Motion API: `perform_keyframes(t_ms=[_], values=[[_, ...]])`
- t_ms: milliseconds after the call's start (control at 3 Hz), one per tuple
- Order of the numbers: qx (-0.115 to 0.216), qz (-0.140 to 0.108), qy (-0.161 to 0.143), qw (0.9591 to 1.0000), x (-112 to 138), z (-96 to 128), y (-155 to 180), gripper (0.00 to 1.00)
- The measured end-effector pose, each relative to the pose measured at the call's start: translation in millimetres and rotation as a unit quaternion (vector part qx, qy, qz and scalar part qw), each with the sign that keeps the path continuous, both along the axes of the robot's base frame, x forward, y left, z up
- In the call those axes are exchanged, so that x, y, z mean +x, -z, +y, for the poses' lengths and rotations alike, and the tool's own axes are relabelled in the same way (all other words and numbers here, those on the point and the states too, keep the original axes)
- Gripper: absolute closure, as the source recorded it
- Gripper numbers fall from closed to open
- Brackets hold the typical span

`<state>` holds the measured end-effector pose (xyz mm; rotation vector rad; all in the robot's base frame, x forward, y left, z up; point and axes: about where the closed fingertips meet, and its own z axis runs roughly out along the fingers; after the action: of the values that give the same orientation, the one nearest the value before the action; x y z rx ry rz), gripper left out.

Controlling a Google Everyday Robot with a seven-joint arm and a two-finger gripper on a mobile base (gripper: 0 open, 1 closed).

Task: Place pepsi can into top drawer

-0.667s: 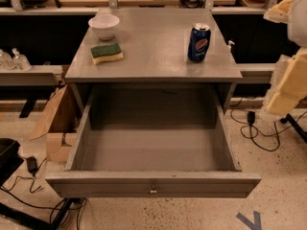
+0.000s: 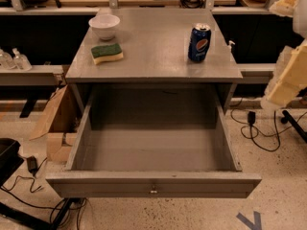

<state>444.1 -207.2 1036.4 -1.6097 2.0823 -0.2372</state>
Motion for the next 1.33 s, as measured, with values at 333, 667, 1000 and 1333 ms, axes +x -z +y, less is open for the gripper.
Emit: perform_keyframes(t_ms=[333, 667, 1000, 1333], values=[[0.036, -0.01, 0.019, 0.9991, 34, -17, -2, 0.0], [0.094, -0.027, 0.047, 0.9941, 78, -39, -2, 0.0], [0.159, -0.04, 0.056, 0.9849, 117, -49, 12, 0.0], [0.258, -0.081, 0.053, 0.9614, 155, -52, 47, 0.0]])
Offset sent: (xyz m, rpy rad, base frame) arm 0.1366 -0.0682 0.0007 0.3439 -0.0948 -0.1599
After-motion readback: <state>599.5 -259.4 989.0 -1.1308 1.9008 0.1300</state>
